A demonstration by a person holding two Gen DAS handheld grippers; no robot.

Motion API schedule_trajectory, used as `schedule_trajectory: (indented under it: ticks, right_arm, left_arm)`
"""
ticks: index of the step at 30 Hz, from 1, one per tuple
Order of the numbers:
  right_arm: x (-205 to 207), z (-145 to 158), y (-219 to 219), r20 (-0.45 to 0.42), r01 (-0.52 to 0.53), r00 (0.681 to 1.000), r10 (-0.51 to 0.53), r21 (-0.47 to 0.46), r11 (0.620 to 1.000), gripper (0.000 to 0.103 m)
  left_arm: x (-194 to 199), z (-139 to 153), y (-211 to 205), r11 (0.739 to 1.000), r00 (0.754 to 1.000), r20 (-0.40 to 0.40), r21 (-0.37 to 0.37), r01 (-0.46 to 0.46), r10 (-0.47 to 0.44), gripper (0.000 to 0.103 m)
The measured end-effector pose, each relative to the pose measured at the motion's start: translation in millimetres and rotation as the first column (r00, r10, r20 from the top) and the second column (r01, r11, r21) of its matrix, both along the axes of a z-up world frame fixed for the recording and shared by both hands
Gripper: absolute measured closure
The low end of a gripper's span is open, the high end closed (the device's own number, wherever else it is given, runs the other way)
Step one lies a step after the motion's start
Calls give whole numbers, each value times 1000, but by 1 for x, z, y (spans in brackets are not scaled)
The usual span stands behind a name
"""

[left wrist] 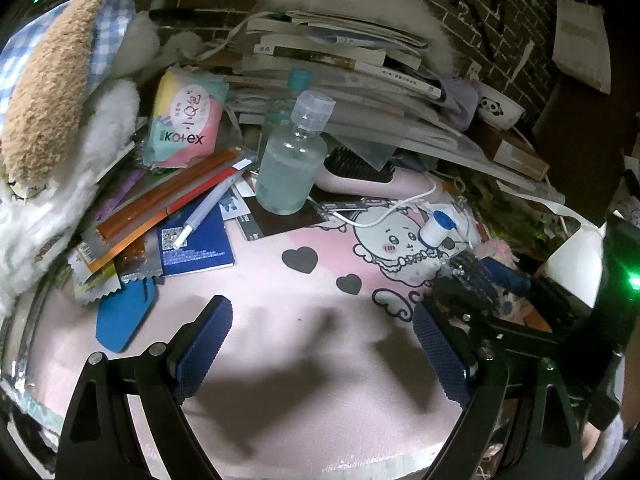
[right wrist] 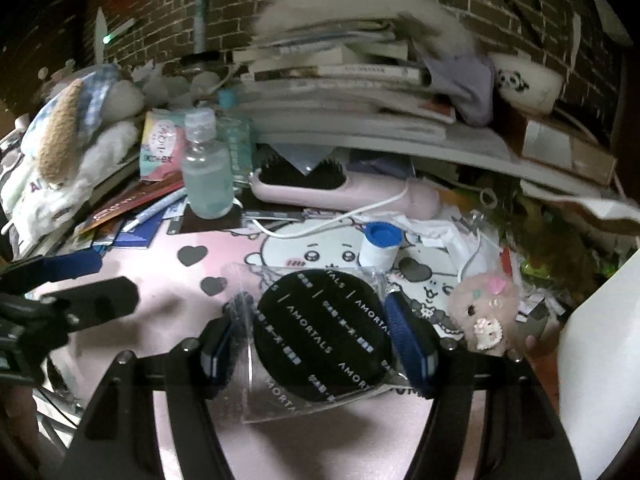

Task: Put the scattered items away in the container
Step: 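Carry the black pad into the white box and open the right tool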

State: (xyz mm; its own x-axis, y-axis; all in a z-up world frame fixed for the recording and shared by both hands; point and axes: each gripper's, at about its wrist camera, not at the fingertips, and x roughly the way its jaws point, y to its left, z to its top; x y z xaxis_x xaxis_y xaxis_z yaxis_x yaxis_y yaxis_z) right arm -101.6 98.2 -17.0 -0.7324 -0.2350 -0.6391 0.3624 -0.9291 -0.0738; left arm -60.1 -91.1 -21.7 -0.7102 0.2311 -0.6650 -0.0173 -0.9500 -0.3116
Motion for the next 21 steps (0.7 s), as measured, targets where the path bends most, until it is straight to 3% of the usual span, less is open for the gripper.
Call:
schedule_trajectory:
  ticks: [12, 21]
  right_arm:
    - [33, 32, 0, -122, 3, 993, 3, 50, 999, 38]
    - [54, 63, 24, -220, 54, 975, -36, 73, 996, 38]
  left_arm:
    - [11, 4, 7, 1000, 1000, 7, -6, 6, -6, 13]
    - [17, 12, 22, 1000, 1000, -12, -9, 23, -23, 13]
